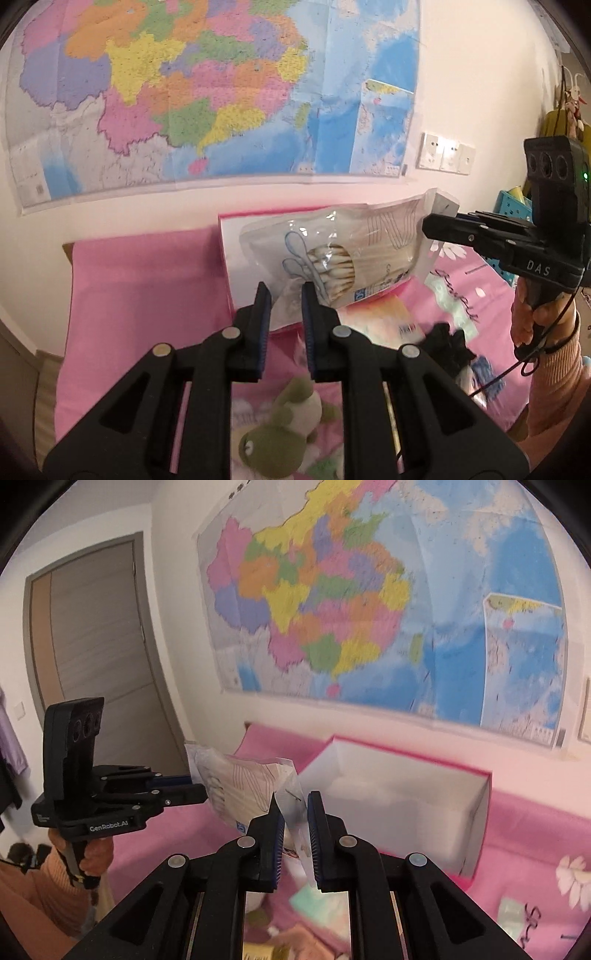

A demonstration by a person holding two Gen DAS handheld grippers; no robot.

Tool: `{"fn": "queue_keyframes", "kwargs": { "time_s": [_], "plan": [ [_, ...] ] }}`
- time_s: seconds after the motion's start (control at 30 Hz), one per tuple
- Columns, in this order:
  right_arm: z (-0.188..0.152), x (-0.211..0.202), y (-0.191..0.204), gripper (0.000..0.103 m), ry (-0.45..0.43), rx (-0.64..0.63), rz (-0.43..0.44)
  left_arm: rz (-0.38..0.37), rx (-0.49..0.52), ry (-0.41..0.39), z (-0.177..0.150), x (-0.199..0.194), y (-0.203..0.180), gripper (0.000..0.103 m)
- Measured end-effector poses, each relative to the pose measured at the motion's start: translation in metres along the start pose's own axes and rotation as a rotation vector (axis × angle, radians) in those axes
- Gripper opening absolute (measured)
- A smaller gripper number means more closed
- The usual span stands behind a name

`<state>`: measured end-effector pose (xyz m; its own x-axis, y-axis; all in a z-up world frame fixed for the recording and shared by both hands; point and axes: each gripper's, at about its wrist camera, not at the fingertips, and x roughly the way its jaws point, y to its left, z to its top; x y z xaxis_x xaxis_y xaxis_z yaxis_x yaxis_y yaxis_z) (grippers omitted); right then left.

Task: Organize soft objects
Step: 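Carry the swab bag over the pink box and open the left gripper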

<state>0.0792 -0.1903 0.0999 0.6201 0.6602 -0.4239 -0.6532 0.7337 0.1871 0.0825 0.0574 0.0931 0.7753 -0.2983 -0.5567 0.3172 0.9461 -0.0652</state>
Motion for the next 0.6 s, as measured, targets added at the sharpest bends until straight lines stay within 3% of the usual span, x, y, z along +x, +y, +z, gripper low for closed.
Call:
{"fn": "queue_keyframes", "kwargs": {
  "time_s": [0.23,0.6],
  "plan": [
    [0.023,0.033,-0.042,0.012,0.015,0.072,-0.049,0.029,0.001,0.074,0.027,0.057,0.004,0.017],
    [0.0,0.108,-0.101,0.012,0.201,0.216,-0.061,0.051,-0.063,0.277,0.015,0.136,0.022,0.017]
  ]
}}
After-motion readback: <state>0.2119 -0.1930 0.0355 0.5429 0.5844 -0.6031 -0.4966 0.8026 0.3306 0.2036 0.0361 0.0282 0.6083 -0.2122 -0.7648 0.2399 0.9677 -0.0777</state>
